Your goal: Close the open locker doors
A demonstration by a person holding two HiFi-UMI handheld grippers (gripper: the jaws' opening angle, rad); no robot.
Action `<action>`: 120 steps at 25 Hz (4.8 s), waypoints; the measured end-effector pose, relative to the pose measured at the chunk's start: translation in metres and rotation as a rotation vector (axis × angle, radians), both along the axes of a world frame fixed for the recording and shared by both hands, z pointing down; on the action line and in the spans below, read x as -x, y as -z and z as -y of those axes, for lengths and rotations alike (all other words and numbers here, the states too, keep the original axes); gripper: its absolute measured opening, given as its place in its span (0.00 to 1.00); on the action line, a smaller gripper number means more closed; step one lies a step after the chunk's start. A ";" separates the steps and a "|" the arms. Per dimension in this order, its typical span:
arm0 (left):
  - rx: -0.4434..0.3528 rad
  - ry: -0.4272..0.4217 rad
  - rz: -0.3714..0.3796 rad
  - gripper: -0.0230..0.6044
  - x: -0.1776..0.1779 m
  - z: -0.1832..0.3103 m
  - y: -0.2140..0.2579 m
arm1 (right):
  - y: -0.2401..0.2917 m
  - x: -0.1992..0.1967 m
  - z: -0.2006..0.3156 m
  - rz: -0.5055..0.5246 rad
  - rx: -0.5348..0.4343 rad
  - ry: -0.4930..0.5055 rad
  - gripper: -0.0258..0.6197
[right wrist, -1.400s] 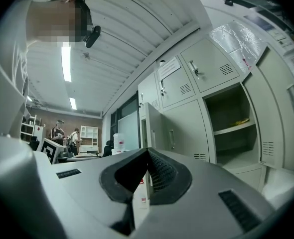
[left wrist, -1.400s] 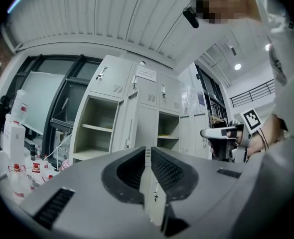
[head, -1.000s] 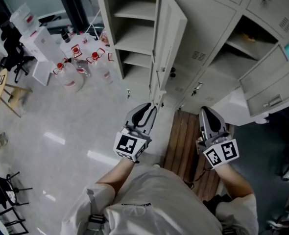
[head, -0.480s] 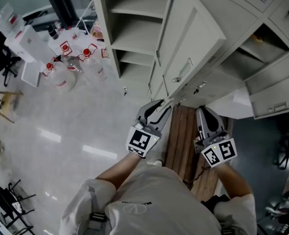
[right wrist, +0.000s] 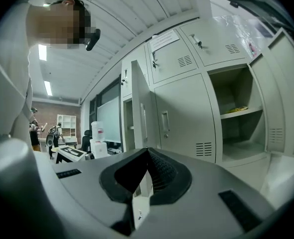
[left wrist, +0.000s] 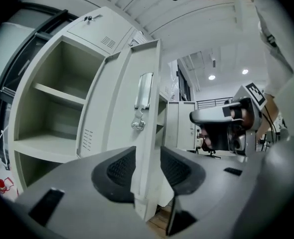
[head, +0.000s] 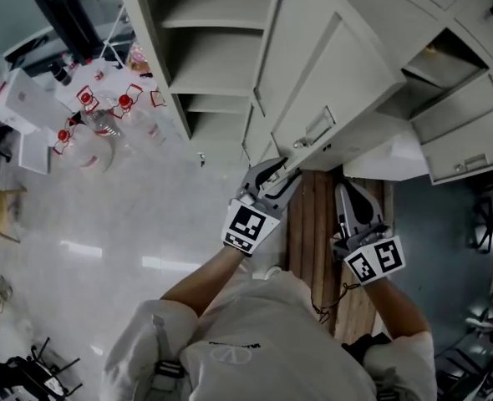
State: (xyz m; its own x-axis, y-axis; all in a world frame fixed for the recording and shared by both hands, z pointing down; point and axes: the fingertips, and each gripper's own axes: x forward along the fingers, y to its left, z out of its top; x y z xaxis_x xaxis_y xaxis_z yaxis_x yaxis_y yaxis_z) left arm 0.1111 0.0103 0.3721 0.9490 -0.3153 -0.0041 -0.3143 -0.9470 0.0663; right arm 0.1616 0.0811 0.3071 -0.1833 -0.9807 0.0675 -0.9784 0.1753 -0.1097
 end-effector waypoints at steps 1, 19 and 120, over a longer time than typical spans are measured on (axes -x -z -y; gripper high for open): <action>-0.003 -0.010 0.003 0.26 -0.003 0.002 -0.001 | -0.001 0.000 0.001 -0.001 0.004 -0.003 0.06; 0.001 -0.031 0.037 0.16 -0.029 0.007 -0.007 | 0.004 -0.009 0.035 -0.001 -0.011 0.053 0.09; -0.041 0.335 0.094 0.04 0.155 0.321 -0.013 | 0.037 0.214 0.389 -0.121 -0.149 0.201 0.05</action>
